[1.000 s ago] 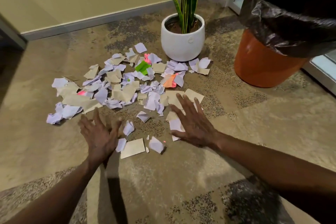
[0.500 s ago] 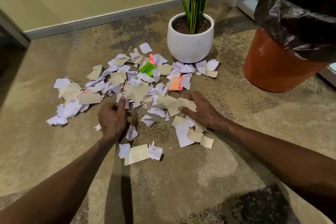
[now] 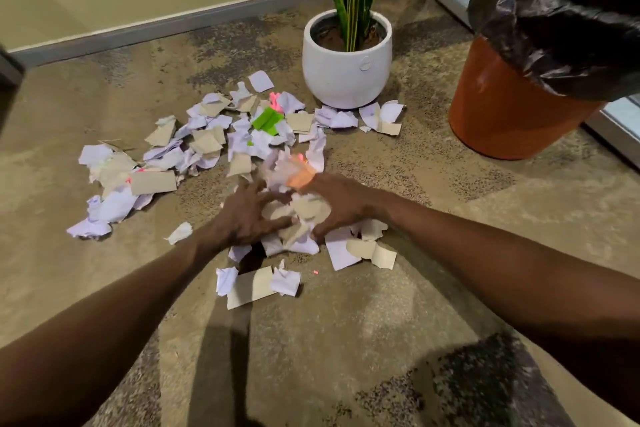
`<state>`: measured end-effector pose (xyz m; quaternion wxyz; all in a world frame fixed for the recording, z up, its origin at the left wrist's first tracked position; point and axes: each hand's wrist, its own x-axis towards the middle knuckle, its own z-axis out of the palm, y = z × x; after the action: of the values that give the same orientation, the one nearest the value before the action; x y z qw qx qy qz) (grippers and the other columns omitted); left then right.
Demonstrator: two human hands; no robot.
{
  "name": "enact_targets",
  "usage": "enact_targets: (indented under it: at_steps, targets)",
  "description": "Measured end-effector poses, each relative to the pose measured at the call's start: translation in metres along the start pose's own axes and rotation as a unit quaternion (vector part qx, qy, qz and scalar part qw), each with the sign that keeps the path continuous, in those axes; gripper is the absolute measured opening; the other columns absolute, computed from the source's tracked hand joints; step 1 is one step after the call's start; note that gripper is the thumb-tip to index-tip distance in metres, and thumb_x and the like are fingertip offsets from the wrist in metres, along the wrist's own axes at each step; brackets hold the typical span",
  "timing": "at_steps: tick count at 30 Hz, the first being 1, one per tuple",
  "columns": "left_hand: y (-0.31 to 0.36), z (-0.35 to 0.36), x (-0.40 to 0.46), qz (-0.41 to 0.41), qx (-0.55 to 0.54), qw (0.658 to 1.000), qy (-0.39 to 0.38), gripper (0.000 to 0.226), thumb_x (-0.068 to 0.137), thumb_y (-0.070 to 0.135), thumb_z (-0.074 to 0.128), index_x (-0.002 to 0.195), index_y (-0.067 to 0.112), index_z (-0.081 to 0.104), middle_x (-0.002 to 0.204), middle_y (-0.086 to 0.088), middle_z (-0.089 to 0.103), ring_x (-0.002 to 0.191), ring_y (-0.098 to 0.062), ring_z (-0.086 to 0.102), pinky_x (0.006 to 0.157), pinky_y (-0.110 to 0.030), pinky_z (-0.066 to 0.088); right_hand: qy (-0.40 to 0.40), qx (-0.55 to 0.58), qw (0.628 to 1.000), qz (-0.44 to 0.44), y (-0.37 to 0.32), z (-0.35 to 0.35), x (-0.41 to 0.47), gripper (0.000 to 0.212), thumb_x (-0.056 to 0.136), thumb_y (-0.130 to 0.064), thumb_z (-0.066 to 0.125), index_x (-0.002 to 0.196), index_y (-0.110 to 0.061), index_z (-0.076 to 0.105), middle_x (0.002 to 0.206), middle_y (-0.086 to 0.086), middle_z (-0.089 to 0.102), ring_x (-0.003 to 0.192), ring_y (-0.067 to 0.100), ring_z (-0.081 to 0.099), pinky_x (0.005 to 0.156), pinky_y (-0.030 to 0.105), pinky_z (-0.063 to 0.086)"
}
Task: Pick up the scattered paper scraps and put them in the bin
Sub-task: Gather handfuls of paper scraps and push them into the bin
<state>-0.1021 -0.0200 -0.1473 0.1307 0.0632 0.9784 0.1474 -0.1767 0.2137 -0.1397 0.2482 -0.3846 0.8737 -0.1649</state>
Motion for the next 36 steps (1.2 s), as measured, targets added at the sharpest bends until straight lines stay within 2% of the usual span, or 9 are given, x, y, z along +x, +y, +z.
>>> enact_targets:
  at_steps: [4, 8, 10, 12, 16, 20, 24, 30, 36]
  targets:
    - [0.012, 0.008, -0.046, 0.084, -0.070, 0.994, -0.009, 0.056, 0.077, 0.079, 0.049, 0.109, 0.037, 0.066, 0.102, 0.005, 0.051, 0.098, -0.019, 0.050, 0.086, -0.038, 0.045, -0.059, -0.025, 0.997, -0.045, -0.005, 0.010, -0.033, 0.077, 0.074, -0.057, 0.079, 0.137, -0.025, 0.049, 0.141, 0.003, 0.045, 0.126, 0.024, 0.043, 0.106, 0.042, 0.039]
    - [0.016, 0.008, -0.083, 0.084, -0.081, 0.986, 0.119, 0.048, 0.071, 0.078, 0.060, 0.088, 0.034, 0.065, 0.114, 0.004, 0.058, 0.108, -0.017, 0.050, 0.090, -0.038, 0.045, 0.021, 0.082, 0.996, -0.042, -0.007, -0.002, -0.057, 0.040, 0.072, -0.053, 0.080, 0.091, -0.032, 0.053, 0.107, -0.009, 0.051, 0.100, 0.015, 0.052, 0.090, 0.045, 0.053]
    - [0.018, 0.009, -0.093, 0.048, -0.039, 0.983, 0.171, 0.074, 0.061, 0.091, 0.053, 0.100, 0.029, 0.062, 0.131, -0.005, 0.053, 0.122, -0.027, 0.045, 0.098, -0.050, 0.043, 0.072, 0.076, 0.994, -0.025, -0.006, -0.011, -0.058, 0.053, 0.065, -0.064, 0.080, 0.091, -0.031, 0.049, 0.108, -0.008, 0.048, 0.098, 0.015, 0.050, 0.086, 0.042, 0.053]
    - [0.027, 0.010, -0.099, -0.023, -0.008, 0.997, 0.080, 0.118, 0.042, 0.103, 0.045, 0.137, 0.033, 0.041, 0.156, -0.012, 0.024, 0.144, -0.037, 0.020, 0.108, -0.066, 0.028, 0.045, 0.008, 0.999, -0.001, -0.011, -0.017, -0.054, 0.083, 0.054, -0.073, 0.080, 0.118, -0.033, 0.045, 0.131, 0.001, 0.041, 0.119, 0.024, 0.044, 0.096, 0.049, 0.048]
    - [0.040, 0.028, -0.102, -0.076, 0.085, 0.989, -0.097, 0.143, 0.028, 0.105, 0.043, 0.145, 0.052, -0.020, 0.160, -0.006, -0.022, 0.147, -0.040, -0.014, 0.105, -0.073, 0.019, -0.142, -0.095, 0.985, 0.032, -0.035, -0.006, -0.051, 0.142, 0.046, -0.066, 0.089, 0.150, -0.054, -0.006, 0.163, -0.001, -0.025, 0.151, 0.038, -0.012, 0.113, 0.069, 0.019]
    - [0.044, 0.034, -0.100, -0.082, 0.105, 0.991, -0.004, 0.104, 0.058, 0.096, 0.039, 0.147, 0.048, 0.015, 0.156, -0.007, 0.013, 0.139, -0.035, 0.020, 0.096, -0.061, 0.040, -0.152, -0.226, 0.962, 0.003, -0.046, 0.015, -0.057, 0.137, 0.054, -0.060, 0.089, 0.154, -0.048, -0.003, 0.164, 0.003, -0.021, 0.149, 0.045, -0.007, 0.108, 0.074, 0.024]
    - [0.055, 0.036, -0.103, -0.056, 0.098, 0.993, 0.040, 0.063, 0.089, 0.058, 0.051, 0.144, 0.039, 0.028, 0.139, -0.014, 0.032, 0.120, -0.033, 0.039, 0.080, -0.041, 0.054, -0.101, -0.233, 0.967, -0.028, -0.043, 0.015, -0.053, 0.107, 0.065, -0.061, 0.082, 0.151, -0.044, 0.022, 0.162, 0.010, 0.009, 0.139, 0.041, 0.023, 0.097, 0.053, 0.046]
    - [0.062, 0.040, -0.107, 0.003, 0.037, 0.997, 0.064, 0.039, 0.094, 0.029, 0.057, 0.131, 0.027, 0.043, 0.114, -0.012, 0.050, 0.083, -0.019, 0.050, 0.065, -0.024, 0.041, -0.050, -0.136, 0.989, -0.033, -0.039, 0.027, -0.060, 0.064, 0.075, -0.039, 0.082, 0.130, -0.028, 0.051, 0.125, 0.010, 0.039, 0.107, 0.029, 0.040, 0.077, 0.039, 0.046]
    - [0.078, 0.026, -0.108, -0.006, -0.082, 0.993, 0.088, 0.036, 0.088, 0.014, 0.066, 0.123, 0.020, 0.060, 0.105, -0.008, 0.065, 0.092, -0.026, 0.061, 0.068, -0.031, 0.040, 0.023, -0.127, 0.990, -0.062, -0.040, 0.044, -0.071, 0.035, 0.079, -0.025, 0.077, 0.107, -0.015, 0.058, 0.101, 0.007, 0.041, 0.087, 0.023, 0.042, 0.067, 0.041, 0.050]
